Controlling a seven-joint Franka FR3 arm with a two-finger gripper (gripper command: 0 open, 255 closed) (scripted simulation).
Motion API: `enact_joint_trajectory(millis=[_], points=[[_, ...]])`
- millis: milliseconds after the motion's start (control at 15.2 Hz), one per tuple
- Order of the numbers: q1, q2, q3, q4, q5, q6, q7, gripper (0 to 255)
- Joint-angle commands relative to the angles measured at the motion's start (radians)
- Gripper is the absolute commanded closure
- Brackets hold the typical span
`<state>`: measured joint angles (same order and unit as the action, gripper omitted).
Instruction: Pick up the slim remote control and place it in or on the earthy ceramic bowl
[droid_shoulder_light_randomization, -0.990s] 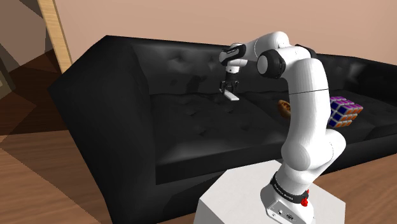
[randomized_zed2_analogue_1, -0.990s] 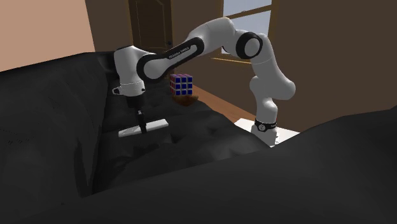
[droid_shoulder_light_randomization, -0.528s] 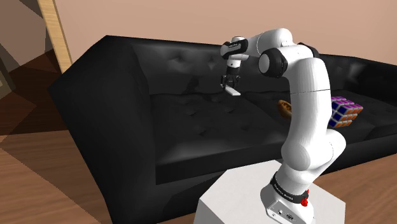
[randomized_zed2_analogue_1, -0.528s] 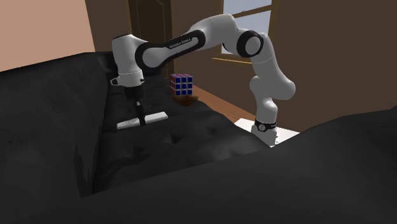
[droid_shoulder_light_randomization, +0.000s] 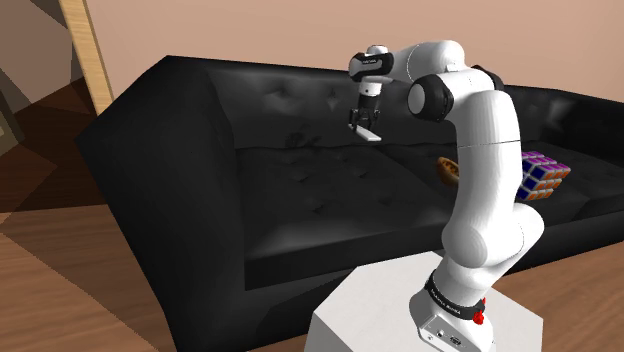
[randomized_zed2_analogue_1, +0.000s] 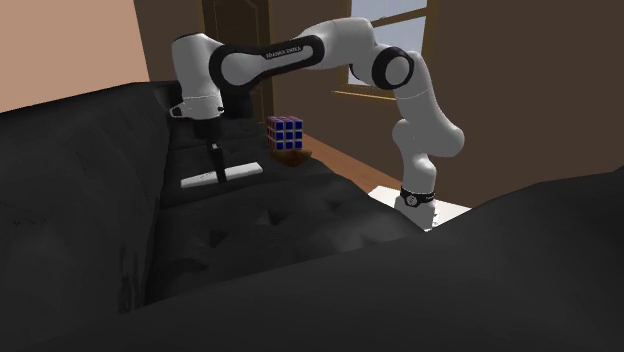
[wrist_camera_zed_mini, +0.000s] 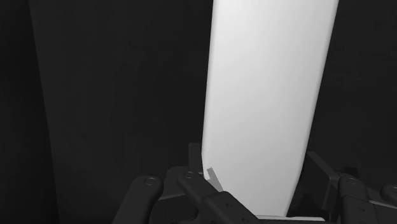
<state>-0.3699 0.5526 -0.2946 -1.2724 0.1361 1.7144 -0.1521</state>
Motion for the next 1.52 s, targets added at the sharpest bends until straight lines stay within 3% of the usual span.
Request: enact_joint_trajectory(millis=[0,924,1122,1452], points=[[0.000,-0.007,-0.001,0.016,-0.002,-0.023,0.002,255],[-0.027,0.025,-0.001,0.253,0.004,-0.226,0.007,255],[-0.020,-0.109,-0.022,0.041,-0.025,-0.147,-0.033,255],[-0.030,-0.279,-0.055,-0.207,-0.071,-0.064,-0.094,255]])
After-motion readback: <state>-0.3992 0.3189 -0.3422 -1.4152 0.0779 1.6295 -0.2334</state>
